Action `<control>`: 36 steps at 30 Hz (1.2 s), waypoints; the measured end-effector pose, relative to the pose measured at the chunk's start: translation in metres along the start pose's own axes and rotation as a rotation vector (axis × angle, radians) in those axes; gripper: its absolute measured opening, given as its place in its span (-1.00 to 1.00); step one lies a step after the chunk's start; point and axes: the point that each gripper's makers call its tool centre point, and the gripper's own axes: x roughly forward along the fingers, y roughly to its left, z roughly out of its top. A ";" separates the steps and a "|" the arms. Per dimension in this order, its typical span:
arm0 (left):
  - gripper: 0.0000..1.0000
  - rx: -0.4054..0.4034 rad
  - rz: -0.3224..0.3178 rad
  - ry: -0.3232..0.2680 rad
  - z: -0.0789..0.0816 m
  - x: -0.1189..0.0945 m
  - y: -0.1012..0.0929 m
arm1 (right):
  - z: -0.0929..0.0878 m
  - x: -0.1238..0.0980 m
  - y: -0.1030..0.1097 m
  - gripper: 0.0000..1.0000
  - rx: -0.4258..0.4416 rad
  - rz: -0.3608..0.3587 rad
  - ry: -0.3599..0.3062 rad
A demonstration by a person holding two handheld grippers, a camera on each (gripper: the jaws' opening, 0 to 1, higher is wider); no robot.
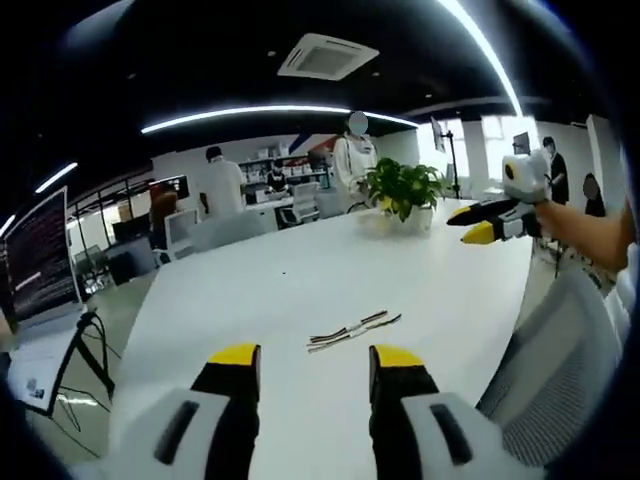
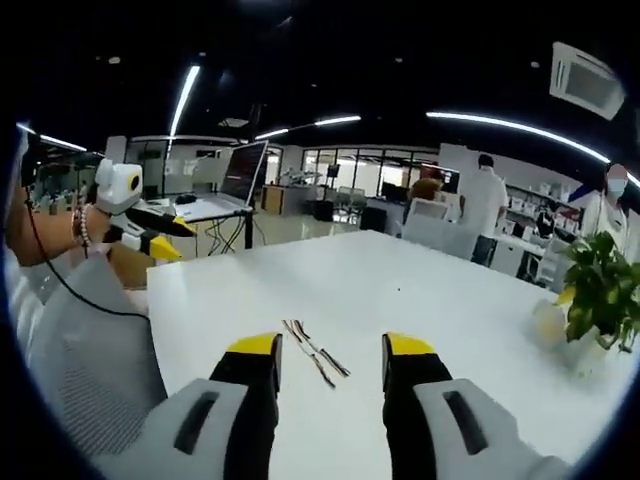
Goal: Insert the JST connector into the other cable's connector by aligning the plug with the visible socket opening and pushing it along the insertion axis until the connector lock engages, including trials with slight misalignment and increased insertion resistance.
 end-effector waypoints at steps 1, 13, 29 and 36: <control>-0.23 -0.028 0.008 -0.016 0.001 -0.003 0.000 | -0.001 -0.003 0.000 -0.27 -0.013 -0.010 -0.006; -0.01 -0.114 0.095 -0.145 -0.003 -0.038 0.004 | -0.024 -0.037 -0.012 -0.01 0.171 -0.193 -0.052; 0.39 -0.153 0.085 -0.162 -0.025 -0.035 -0.008 | -0.054 -0.040 0.018 0.25 0.152 -0.224 0.063; 0.41 -0.164 0.152 -0.154 -0.029 -0.034 0.003 | -0.074 -0.033 0.024 0.21 0.217 -0.184 0.107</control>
